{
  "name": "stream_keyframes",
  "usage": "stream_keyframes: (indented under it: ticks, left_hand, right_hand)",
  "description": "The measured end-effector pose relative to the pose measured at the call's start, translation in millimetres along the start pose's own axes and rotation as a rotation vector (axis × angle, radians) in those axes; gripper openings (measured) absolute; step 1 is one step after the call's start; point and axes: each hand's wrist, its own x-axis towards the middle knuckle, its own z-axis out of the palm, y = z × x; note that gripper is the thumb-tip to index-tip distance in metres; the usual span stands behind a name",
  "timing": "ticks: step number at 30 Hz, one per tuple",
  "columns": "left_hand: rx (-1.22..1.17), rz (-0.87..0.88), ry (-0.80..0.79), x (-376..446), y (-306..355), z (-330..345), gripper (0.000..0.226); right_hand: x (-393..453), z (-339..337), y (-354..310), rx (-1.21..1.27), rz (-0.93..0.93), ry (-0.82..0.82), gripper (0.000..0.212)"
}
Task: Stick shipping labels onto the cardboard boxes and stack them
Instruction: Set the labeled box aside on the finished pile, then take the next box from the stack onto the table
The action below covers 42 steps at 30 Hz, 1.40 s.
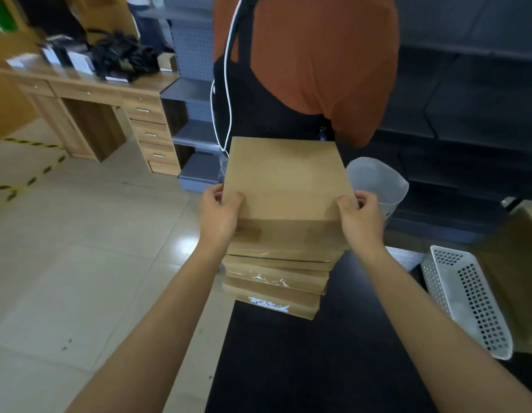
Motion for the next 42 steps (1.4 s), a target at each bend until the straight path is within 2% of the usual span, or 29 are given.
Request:
stream_keyframes:
  ticks: [5, 11, 16, 21, 25, 32, 42]
  left_hand:
    - [0.021, 0.026, 0.029, -3.4, 1.2, 1.4, 0.038]
    - [0.045, 0.039, 0.017, -21.1, -2.2, 19.0, 0.043]
    - [0.082, 0.068, -0.027, -54.9, -6.1, 53.4, 0.046]
    - [0.092, 0.131, -0.095, -109.8, -7.4, 100.4, 0.045]
    - [0.115, 0.176, -0.118, -170.3, -16.7, 134.3, 0.048]
    - [0.209, 0.196, -0.171, -247.9, -80.6, 152.1, 0.051]
    - [0.400, 0.014, -0.238, -292.9, -178.5, 116.6, 0.051]
  right_hand:
    - [-2.4, -1.5, 2.1, 0.037, 0.009, 0.005, 0.027]
    - [-13.8, -30.2, 11.6, 0.088, 0.043, 0.100, 0.030]
    - [-27.5, -84.8, 28.5, 0.115, 0.032, 0.161, 0.019]
    - [-40.5, -156.0, 61.9, 0.128, 0.053, 0.214, 0.026]
    - [-57.0, -215.4, 96.0, 0.150, 0.052, 0.222, 0.021]
    - [-98.2, -272.7, 166.7, 0.129, 0.102, 0.163, 0.022]
    - [-153.7, -251.7, 261.7, 0.004, 0.279, 0.012, 0.030]
